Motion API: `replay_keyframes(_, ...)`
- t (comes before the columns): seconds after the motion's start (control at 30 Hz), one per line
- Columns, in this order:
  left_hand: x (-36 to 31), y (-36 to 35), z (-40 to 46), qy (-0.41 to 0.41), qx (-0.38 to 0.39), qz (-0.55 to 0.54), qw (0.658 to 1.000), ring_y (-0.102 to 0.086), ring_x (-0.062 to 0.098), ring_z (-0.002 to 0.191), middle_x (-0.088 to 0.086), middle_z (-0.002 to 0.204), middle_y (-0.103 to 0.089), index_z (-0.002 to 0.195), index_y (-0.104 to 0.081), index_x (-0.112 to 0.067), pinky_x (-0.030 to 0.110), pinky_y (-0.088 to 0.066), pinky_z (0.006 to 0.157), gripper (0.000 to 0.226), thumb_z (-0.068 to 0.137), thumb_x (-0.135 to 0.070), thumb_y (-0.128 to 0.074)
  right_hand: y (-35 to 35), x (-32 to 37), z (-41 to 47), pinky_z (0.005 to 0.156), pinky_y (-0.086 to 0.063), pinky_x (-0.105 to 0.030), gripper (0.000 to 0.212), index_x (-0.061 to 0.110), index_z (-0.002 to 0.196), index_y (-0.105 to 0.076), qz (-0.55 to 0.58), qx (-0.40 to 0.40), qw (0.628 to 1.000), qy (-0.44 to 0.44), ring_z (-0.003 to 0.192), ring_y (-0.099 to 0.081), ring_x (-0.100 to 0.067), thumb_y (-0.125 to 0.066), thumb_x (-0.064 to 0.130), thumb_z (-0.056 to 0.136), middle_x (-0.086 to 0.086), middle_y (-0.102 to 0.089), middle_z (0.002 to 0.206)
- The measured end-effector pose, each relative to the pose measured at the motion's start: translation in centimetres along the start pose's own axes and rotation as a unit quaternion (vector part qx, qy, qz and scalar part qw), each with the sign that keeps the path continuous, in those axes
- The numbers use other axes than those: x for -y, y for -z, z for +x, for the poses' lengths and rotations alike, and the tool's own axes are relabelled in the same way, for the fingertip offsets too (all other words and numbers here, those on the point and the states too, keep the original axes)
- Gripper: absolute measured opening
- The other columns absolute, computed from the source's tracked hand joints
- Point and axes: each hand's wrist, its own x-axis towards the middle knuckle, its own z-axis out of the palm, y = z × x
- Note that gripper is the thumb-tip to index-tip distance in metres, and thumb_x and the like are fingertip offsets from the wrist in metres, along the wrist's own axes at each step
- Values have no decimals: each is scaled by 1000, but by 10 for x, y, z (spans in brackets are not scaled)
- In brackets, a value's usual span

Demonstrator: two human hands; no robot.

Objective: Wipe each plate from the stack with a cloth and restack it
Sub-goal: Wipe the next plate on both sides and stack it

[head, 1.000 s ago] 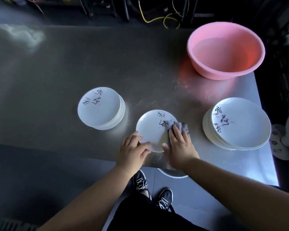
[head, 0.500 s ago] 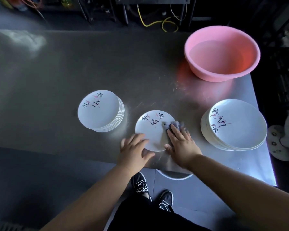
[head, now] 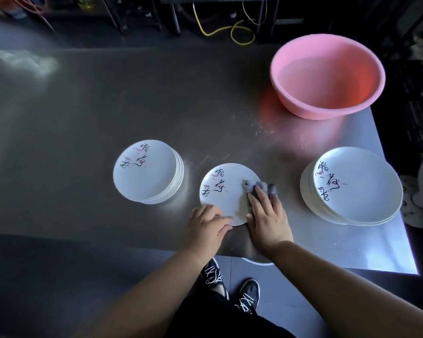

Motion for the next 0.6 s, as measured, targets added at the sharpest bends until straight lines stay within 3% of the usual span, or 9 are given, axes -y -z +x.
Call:
replay_keyframes(0.1,7,1,6,-14,11,4,1000,-57,18,88,-11,89,-61,92,-81,-35,34,-46,82,16,83,-42,-70,-3,-2,10,104,-49,-54,49,10,138,-63,17,-39,999,19,125,-50,-43,-45,34,100,-11,-51,154)
replay_keyframes(0.2,10,4,12,-24,41,8,999,-56,18,86,-12,87,-61,86,-80,-32,36,-49,79,21,80,-49,-70,-4,-1,-2,90,-56,-50,34,9,116,-71,28,-81,995,59,104,-57,-40,-49,29,99,-9,-62,133)
replay_keyframes(0.27,13,8,17,-30,61,9,998,-57,19,86,-11,88,-62,84,-77,-28,38,-52,77,27,79,-54,-69,13,6,-12,77,-58,-42,31,15,102,-71,64,-54,995,56,94,-63,-34,-48,35,100,-2,-67,114)
replay_keyframes(0.37,15,22,24,-15,62,5,998,-62,23,92,-7,100,-65,100,-74,-23,40,-57,79,40,80,-56,-67,60,26,-6,61,-48,-34,22,29,103,-61,89,42,992,-76,80,-69,-26,-47,46,103,12,-68,83)
replay_keyframes(0.43,10,39,32,39,65,42,996,-61,25,100,-3,113,-62,123,-66,-21,40,-56,82,52,84,-55,-61,84,32,12,56,-48,-30,20,32,112,-51,112,97,969,-200,59,-70,-21,-44,49,103,17,-68,71)
replay_keyframes(0.5,8,55,45,149,114,53,981,-59,28,114,2,127,-57,143,-51,-20,43,-53,90,62,92,-54,-59,101,32,33,47,-49,-27,26,24,110,-51,130,133,946,-265,43,-67,-24,-43,47,102,9,-72,71)
replay_keyframes(0.53,9,61,53,202,152,47,966,-59,29,118,4,132,-57,146,-47,-19,43,-52,94,63,95,-54,-57,106,33,43,46,-48,-26,29,18,105,-56,127,161,939,-276,43,-67,-25,-43,44,102,5,-72,67)
replay_keyframes(0.6,16,68,69,251,234,44,938,-63,26,109,3,124,-64,131,-53,-21,42,-55,91,50,96,-57,-52,106,30,60,52,-47,-24,38,10,89,-66,100,216,932,-274,53,-69,-26,-44,39,101,1,-70,60)
